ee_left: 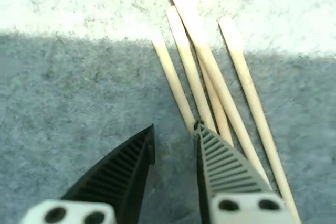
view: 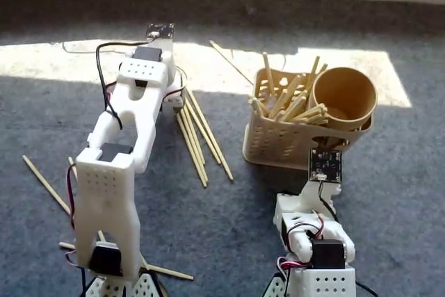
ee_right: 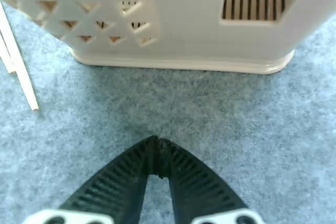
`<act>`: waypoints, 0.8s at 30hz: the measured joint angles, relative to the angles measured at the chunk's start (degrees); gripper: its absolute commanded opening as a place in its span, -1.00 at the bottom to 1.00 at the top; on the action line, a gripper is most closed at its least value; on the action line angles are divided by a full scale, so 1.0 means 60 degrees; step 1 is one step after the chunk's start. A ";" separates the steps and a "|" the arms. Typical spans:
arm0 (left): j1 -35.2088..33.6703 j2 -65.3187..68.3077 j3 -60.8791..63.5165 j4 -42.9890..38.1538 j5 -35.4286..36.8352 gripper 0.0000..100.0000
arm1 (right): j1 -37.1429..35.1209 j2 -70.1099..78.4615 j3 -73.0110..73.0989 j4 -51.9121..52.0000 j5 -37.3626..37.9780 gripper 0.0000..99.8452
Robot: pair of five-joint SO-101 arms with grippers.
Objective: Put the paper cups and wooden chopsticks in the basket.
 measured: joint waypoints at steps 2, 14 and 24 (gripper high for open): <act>0.0029 0.0000 0.0000 -0.0190 0.0000 -0.73 | 0.0000 0.0000 0.0000 0.0000 0.0000 -0.98; 0.0132 0.0586 -0.0161 -0.0527 0.0000 -0.96 | 0.0000 0.0000 0.0000 0.0000 0.0000 -0.98; 0.0147 0.0615 -0.0454 0.0484 -0.0015 -0.99 | 0.0000 0.0000 0.0000 0.0000 0.0000 -0.98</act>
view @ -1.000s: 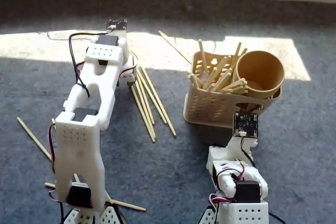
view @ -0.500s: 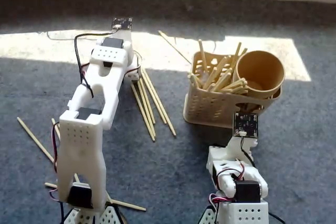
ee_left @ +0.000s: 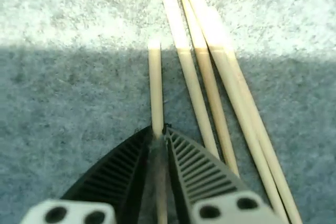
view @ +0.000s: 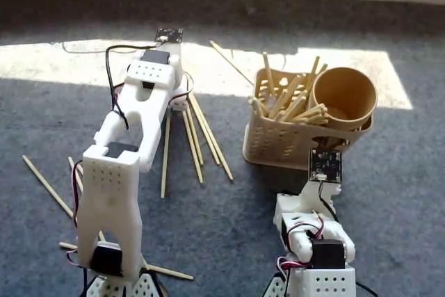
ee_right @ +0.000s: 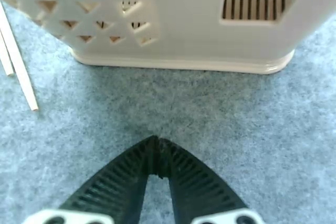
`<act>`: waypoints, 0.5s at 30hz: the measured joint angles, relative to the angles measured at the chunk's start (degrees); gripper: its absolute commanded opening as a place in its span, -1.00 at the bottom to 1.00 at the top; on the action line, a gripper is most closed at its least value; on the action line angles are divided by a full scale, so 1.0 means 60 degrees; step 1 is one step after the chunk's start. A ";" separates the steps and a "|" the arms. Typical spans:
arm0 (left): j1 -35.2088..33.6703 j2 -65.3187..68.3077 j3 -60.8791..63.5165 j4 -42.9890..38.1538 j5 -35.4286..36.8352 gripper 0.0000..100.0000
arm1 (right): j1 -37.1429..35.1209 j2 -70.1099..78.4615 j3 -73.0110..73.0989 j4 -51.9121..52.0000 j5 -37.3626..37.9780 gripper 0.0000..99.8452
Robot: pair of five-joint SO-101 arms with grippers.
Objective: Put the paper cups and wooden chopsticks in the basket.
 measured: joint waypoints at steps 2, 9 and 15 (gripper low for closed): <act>-0.0015 0.0000 -0.0132 0.0410 0.0000 -0.99 | 0.0000 0.0000 0.0000 0.0000 0.0000 -0.98; -0.0103 -0.0821 -0.0176 0.1275 0.0000 -0.99 | 0.0000 0.0000 0.0000 0.0000 0.0000 -0.98; -0.0396 -0.2154 0.0850 0.1158 0.0015 -0.99 | 0.0000 0.0000 0.0000 0.0000 0.0000 -0.98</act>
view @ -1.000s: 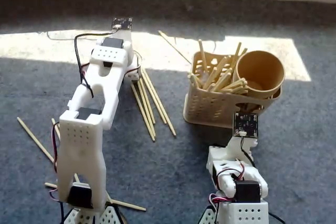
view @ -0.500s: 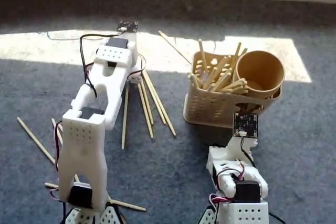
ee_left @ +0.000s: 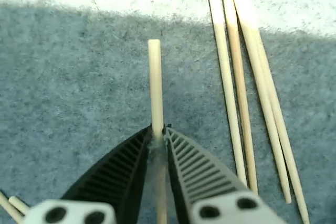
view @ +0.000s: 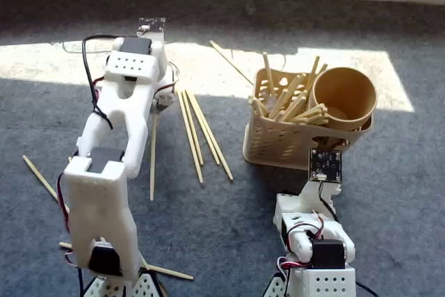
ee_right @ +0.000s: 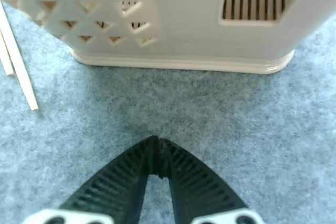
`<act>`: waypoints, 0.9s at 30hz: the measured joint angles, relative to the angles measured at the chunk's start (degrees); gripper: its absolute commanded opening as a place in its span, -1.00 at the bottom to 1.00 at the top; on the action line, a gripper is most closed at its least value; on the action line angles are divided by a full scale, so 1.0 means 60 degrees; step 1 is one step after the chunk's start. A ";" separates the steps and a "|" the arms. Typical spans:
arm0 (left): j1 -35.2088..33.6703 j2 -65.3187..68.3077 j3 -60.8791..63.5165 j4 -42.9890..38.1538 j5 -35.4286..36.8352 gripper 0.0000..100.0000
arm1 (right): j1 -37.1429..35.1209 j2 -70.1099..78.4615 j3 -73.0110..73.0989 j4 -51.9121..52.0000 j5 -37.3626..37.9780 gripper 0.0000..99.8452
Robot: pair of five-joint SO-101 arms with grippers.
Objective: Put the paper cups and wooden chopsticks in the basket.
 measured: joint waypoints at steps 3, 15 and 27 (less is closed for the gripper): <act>0.0029 -0.0908 0.1099 -0.0615 0.0000 -0.99 | 0.0000 0.0000 0.0000 0.0000 0.0000 -0.98; 0.0015 -0.5509 0.5949 -0.3971 0.0000 -0.99 | 0.0000 0.0000 0.0000 0.0000 0.0000 -0.98; 0.1070 -0.8982 0.6300 -0.5055 0.0000 -0.99 | 0.0000 0.0000 0.0000 0.0000 0.0000 -0.98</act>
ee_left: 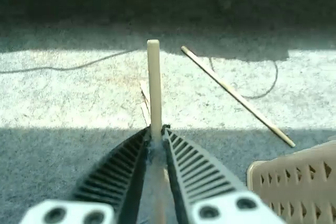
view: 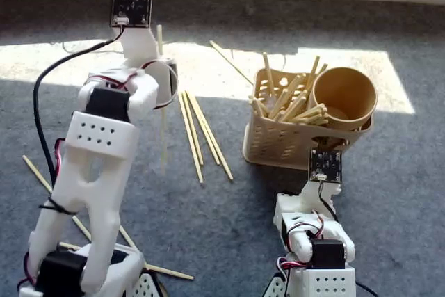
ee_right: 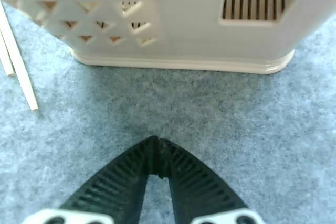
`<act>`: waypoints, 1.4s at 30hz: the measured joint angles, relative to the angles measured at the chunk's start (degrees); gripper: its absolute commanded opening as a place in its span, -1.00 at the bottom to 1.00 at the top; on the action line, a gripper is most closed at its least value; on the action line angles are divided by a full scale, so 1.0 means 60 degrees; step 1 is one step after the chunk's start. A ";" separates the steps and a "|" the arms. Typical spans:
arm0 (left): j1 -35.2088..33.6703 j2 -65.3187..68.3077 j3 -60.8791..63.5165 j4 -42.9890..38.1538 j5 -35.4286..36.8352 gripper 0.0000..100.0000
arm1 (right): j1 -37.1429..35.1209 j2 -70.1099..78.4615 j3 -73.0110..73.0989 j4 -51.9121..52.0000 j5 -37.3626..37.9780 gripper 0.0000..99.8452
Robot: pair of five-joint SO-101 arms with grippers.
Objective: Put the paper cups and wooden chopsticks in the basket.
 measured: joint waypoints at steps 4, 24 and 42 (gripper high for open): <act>0.0601 -0.1084 0.0000 -0.0703 0.0000 -0.99 | 0.0000 0.0000 0.0000 0.0000 0.0000 -0.98; 0.2696 -0.4044 0.0088 -0.5114 0.0000 -0.99 | 0.0000 0.0000 0.0000 0.0000 0.0000 -0.98; 0.3253 -0.0747 0.0088 -0.6755 0.0000 -0.99 | 0.0000 0.0000 0.0000 0.0000 0.0000 -0.98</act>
